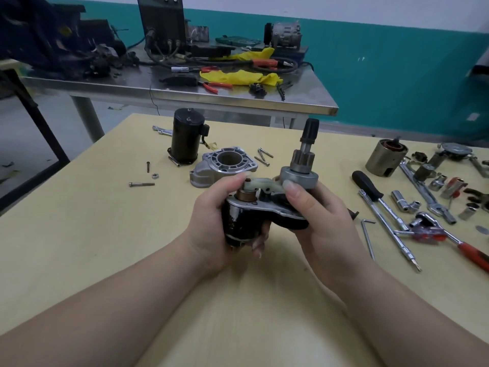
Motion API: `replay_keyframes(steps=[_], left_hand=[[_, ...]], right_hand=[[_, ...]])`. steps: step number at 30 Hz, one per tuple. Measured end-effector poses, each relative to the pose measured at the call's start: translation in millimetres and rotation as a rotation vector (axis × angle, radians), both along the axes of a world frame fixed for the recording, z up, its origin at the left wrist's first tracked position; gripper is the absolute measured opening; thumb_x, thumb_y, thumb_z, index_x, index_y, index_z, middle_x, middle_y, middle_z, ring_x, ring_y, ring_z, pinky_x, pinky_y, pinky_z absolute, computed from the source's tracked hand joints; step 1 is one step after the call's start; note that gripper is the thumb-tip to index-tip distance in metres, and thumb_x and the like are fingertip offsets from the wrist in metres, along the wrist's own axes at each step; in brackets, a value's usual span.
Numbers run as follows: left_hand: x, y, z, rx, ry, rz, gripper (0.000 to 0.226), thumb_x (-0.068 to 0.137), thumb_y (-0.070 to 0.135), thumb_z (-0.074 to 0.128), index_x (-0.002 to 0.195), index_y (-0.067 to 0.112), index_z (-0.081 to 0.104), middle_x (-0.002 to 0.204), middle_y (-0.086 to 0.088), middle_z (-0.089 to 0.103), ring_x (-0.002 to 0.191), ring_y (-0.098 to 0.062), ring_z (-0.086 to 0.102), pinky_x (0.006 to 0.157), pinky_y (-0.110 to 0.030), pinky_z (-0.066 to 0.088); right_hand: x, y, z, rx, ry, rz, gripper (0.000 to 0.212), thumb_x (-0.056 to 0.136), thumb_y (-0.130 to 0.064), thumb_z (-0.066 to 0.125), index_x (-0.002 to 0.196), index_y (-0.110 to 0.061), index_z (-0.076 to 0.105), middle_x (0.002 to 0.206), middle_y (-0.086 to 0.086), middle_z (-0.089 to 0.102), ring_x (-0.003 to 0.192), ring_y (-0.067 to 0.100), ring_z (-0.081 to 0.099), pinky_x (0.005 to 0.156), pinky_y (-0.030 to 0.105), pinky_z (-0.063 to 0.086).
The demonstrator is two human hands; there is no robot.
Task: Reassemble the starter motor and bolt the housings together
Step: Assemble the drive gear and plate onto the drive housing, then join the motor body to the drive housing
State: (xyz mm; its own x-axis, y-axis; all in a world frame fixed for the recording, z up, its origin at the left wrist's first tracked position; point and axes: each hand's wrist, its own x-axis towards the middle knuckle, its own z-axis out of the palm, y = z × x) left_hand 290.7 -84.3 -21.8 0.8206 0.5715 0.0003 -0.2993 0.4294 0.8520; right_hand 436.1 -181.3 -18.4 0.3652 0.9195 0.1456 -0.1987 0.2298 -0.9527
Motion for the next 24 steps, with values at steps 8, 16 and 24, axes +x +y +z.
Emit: replay_keyframes(steps=[8, 16, 24], left_hand=[[1, 0, -2, -0.039, 0.009, -0.036, 0.052, 0.087, 0.057, 0.060, 0.091, 0.009, 0.081, 0.063, -0.017, 0.063, 0.043, -0.027, 0.055, 0.045, -0.028, 0.049], [3, 0, -1, -0.058, 0.026, -0.047, 0.052, 0.094, 0.054, 0.059, 0.100, 0.009, 0.082, 0.073, -0.018, 0.068, 0.053, -0.030, 0.062, 0.056, -0.039, 0.058], [-2, 8, -10, 0.594, 0.371, 0.290, 0.058, 0.094, 0.069, 0.047, 0.097, 0.014, 0.066, 0.083, 0.003, 0.067, 0.082, -0.014, 0.064, 0.084, -0.050, 0.054]], right_hand=[[-3, -2, 7, 0.055, 0.177, 0.120, 0.035, 0.097, -0.013, 0.063, 0.123, 0.010, 0.058, 0.118, 0.052, 0.051, 0.082, 0.054, 0.055, 0.071, 0.062, 0.049], [-3, -4, 10, 0.026, 0.212, 0.171, 0.022, 0.097, -0.018, 0.065, 0.113, -0.003, 0.067, 0.112, 0.045, 0.058, 0.072, 0.049, 0.055, 0.056, 0.050, 0.048], [4, -1, 8, -0.026, 0.477, 0.117, 0.035, 0.073, -0.006, 0.079, 0.107, -0.009, 0.073, 0.113, 0.019, 0.067, 0.108, 0.034, 0.066, 0.109, 0.046, 0.046]])
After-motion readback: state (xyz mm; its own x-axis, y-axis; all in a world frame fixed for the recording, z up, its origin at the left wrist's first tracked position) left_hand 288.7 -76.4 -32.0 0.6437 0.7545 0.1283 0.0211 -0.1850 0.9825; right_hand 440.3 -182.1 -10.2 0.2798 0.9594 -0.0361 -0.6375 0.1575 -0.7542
